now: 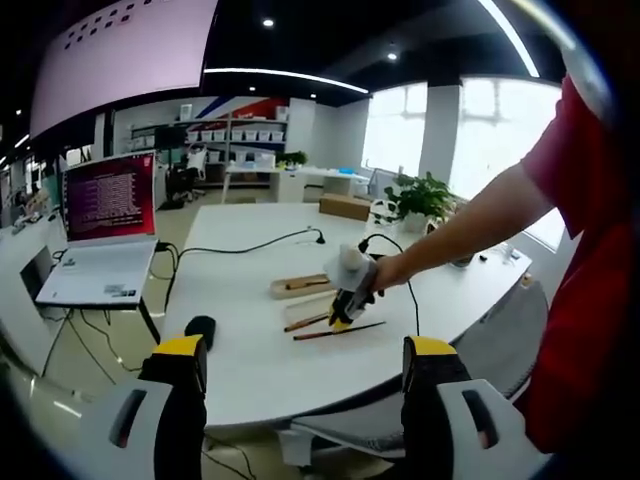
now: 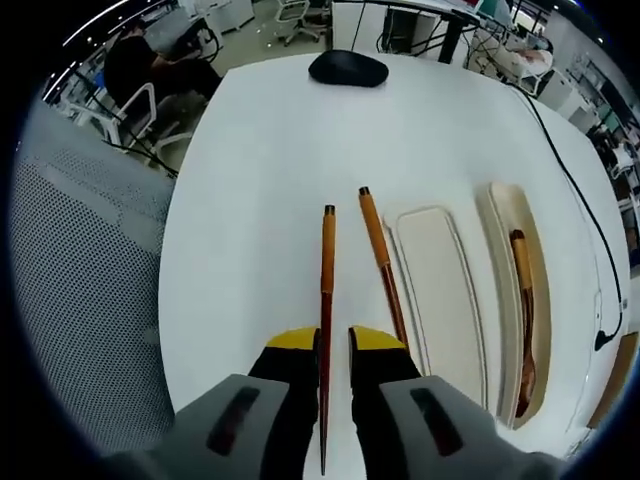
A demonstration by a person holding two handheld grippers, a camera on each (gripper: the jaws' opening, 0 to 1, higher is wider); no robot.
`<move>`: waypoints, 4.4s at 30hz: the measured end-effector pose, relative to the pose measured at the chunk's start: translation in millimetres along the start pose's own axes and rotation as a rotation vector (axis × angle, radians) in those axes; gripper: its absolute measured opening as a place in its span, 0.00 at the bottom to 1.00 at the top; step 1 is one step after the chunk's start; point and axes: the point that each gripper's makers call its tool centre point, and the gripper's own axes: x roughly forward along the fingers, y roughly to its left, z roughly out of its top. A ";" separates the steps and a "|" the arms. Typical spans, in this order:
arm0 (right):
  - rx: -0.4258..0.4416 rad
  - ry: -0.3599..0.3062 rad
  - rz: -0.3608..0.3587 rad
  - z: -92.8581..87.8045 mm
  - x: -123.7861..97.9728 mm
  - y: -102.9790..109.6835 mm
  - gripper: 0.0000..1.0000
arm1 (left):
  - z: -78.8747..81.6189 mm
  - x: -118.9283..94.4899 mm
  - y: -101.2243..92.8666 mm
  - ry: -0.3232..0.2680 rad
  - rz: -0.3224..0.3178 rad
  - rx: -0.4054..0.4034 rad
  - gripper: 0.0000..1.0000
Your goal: Arrange the utensils inside the cutlery case until each visible utensil rests in its matching compartment.
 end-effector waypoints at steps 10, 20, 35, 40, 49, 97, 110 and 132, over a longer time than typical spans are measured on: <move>-0.013 0.024 -0.013 0.3 8.1 0.6 0.07 | -7.3 1.5 -0.4 0.011 -0.008 -0.036 0.82; -0.039 0.036 -0.014 -0.8 9.5 3.4 0.05 | -7.4 -0.3 -1.8 0.007 -0.009 -0.054 0.82; -0.024 0.073 -0.031 1.0 9.9 3.2 0.01 | -9.1 4.1 -6.8 0.018 -0.024 -0.036 0.82; -0.006 0.046 -0.034 2.1 3.8 0.0 0.01 | -7.4 3.6 -4.9 0.010 -0.021 -0.040 0.82; -0.016 0.050 -0.043 0.7 -14.0 -13.2 0.01 | -10.9 5.0 -3.1 0.013 -0.025 -0.043 0.82; -0.087 0.045 -0.114 4.3 -85.1 -118.6 0.01 | -17.2 23.1 -1.2 0.055 -0.037 -0.055 0.81; -0.090 -0.014 -0.097 30.6 -82.2 -150.1 0.01 | -18.9 20.0 3.5 0.087 0.001 -0.056 0.81; -0.060 -0.054 -0.071 35.9 -39.3 -160.7 0.01 | -22.8 26.5 -4.7 0.132 -0.013 -0.040 0.80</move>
